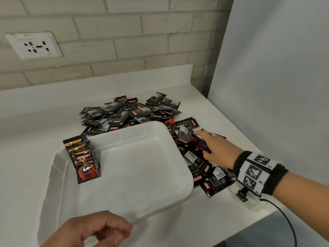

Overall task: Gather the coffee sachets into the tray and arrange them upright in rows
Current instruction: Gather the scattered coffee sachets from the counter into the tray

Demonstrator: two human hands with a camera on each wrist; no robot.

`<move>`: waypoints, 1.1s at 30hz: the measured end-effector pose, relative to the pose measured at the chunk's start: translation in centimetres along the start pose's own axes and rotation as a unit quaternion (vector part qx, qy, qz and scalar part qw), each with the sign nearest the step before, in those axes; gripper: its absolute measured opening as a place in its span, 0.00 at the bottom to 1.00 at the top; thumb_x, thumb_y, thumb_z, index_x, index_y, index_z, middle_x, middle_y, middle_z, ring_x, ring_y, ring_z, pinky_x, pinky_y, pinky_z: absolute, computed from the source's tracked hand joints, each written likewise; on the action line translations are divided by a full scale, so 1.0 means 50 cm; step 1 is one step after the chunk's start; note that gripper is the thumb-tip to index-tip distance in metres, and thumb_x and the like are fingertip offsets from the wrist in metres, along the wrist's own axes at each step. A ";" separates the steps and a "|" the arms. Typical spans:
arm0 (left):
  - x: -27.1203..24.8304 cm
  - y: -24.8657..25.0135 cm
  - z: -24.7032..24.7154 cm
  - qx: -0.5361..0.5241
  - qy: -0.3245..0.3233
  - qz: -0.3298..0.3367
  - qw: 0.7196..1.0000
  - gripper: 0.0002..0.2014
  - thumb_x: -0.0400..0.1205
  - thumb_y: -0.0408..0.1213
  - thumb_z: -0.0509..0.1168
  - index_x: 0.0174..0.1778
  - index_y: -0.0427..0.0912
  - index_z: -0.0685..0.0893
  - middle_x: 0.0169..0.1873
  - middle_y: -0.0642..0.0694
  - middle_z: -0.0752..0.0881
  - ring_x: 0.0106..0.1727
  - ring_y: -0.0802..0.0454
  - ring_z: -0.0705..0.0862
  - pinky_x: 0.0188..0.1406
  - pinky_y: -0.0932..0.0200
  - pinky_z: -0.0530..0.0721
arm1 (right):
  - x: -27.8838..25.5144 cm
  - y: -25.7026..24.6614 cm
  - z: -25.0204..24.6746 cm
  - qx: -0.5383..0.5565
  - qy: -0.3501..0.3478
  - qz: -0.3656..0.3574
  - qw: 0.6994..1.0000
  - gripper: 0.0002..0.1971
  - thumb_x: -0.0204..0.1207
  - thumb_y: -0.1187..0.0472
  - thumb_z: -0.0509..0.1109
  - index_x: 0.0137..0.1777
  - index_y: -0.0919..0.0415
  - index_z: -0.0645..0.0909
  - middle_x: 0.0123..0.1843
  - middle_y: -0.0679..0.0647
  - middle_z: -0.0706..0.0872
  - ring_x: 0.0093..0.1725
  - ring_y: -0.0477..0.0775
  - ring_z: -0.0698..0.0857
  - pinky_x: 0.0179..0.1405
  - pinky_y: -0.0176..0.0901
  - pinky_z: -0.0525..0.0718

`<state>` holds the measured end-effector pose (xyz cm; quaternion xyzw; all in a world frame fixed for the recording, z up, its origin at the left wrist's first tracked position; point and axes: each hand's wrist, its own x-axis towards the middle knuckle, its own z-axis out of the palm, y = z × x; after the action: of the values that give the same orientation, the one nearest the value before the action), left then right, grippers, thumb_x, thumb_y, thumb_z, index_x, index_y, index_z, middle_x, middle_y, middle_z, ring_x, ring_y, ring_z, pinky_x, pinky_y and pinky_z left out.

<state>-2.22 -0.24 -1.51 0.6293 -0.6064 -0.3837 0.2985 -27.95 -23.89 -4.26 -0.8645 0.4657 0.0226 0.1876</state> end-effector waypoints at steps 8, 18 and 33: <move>0.083 0.048 0.012 -0.113 0.025 0.045 0.992 0.28 0.50 0.76 0.69 0.43 0.69 0.86 0.41 0.58 0.90 0.43 0.57 0.88 0.45 0.68 0.84 | -0.037 -0.006 -0.057 0.162 0.153 0.060 0.973 0.28 0.80 0.64 0.63 0.77 0.50 0.57 0.50 0.62 0.83 0.34 0.52 0.82 0.27 0.31 0.78; 0.237 0.107 0.089 -0.325 0.005 -0.058 0.944 0.23 0.71 0.46 0.67 0.63 0.50 0.77 0.56 0.48 0.86 0.55 0.53 0.85 0.48 0.60 0.87 | -0.070 -0.120 -0.041 0.711 -0.046 -0.004 0.702 0.20 0.70 0.61 0.65 0.63 0.61 0.77 0.56 0.64 0.87 0.52 0.60 0.87 0.55 0.53 0.85; 0.171 0.038 -0.057 -0.140 0.101 -0.093 0.981 0.29 0.53 0.47 0.81 0.50 0.53 0.80 0.38 0.54 0.91 0.43 0.51 0.89 0.55 0.48 0.82 | -0.090 -0.063 -0.041 0.187 0.096 -0.020 0.977 0.29 0.76 0.43 0.56 0.78 0.43 0.58 0.66 0.42 0.64 0.64 0.38 0.66 0.56 0.24 0.66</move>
<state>-1.07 -9.12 0.55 0.6702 -0.4524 -0.4253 0.4066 -28.19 -19.48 -0.42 -0.8215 0.4598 -0.1521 0.3010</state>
